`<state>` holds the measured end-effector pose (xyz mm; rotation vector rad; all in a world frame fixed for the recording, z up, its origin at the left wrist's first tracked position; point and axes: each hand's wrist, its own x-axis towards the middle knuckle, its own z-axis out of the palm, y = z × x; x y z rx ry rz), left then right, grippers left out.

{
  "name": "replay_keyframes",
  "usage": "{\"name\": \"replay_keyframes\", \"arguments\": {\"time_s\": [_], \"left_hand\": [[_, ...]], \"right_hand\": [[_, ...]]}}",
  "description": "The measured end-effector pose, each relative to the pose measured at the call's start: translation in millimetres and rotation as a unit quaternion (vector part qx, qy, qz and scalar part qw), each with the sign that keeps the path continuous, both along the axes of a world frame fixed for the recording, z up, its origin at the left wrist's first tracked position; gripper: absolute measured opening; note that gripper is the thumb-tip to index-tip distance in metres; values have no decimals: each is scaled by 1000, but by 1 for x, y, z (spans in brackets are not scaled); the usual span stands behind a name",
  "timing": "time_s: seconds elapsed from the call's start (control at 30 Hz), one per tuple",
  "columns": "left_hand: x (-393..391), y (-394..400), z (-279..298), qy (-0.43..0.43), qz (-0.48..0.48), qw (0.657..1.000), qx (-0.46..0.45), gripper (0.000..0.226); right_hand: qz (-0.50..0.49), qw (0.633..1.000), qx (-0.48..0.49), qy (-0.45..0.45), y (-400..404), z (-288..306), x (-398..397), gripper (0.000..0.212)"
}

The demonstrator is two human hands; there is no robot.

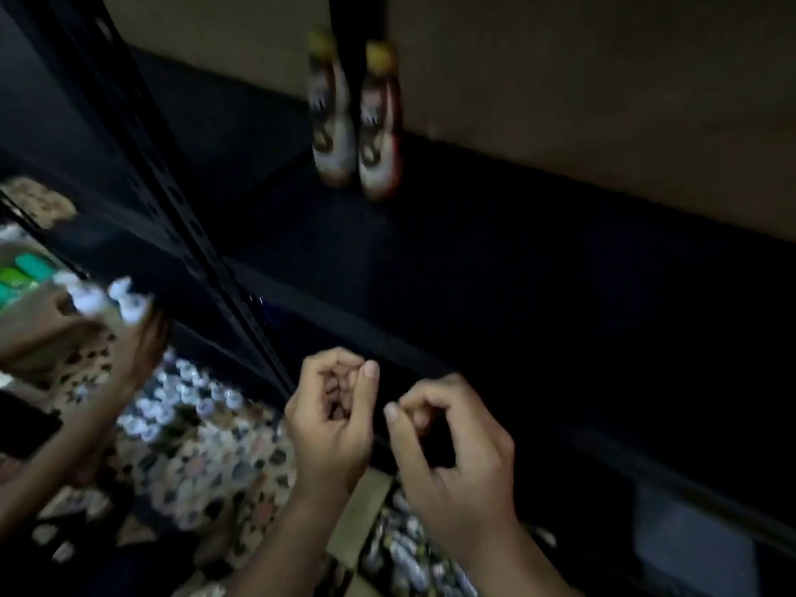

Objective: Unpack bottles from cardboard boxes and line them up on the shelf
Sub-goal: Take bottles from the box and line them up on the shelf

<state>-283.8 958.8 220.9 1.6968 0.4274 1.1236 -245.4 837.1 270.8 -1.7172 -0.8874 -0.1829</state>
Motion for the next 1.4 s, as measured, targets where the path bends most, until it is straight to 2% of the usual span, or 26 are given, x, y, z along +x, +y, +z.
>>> {"name": "replay_keyframes", "arguments": {"time_s": [0.1, 0.2, 0.3, 0.37, 0.43, 0.53, 0.6, 0.7, 0.87, 0.97, 1.07, 1.13, 1.2, 1.33, 1.4], "left_hand": [[-17, -40, -106, 156, -92, 981, -66, 14], [-30, -60, -232, 355, -149, 922, -38, 32], [-51, -79, -366, 540, -213, 814, 7, 45], [-71, -89, -441, 625, -259, 736, 31, 55], [-92, -95, -505, 662, -275, 697, 36, 54], [-106, -106, -569, 683, -274, 666, 118, 61], [-104, -107, -597, 689, -277, 643, 188, 63], [-96, -114, -634, 649, -278, 630, 324, 74], [-91, -122, -678, 596, -334, 577, 447, 90], [-86, -125, -686, 590, -312, 579, 468, 92], [-83, -127, -684, 644, -300, 577, 403, 87], [-81, -119, -683, 660, -285, 592, 363, 82], [-80, -107, -683, 665, -290, 628, 282, 80], [-84, -104, -673, 628, -290, 721, 36, 61], [-81, -113, -665, 590, -262, 763, -22, 62]], "right_hand": [[30, 994, -94, 35, -45, -87, -16, 8], [-24, 966, -193, 171, -83, -210, -21, 12], [-67, 908, -317, 267, -123, -346, -34, 17], [-73, 859, -378, 337, -146, -426, -49, 23], [-73, 810, -436, 385, -167, -496, -64, 32], [-83, 758, -489, 423, -191, -589, -89, 37], [-95, 740, -523, 413, -198, -622, -95, 48], [-98, 702, -612, 352, -206, -665, -103, 67], [-61, 706, -640, 297, -211, -710, -108, 77], [-51, 706, -652, 272, -212, -724, -108, 82], [-54, 714, -651, 252, -215, -728, -107, 77], [-55, 719, -645, 252, -217, -726, -106, 72], [-56, 726, -634, 260, -218, -723, -105, 69], [-65, 758, -561, 326, -223, -712, -106, 62], [-80, 777, -510, 359, -225, -707, -103, 57]]}}
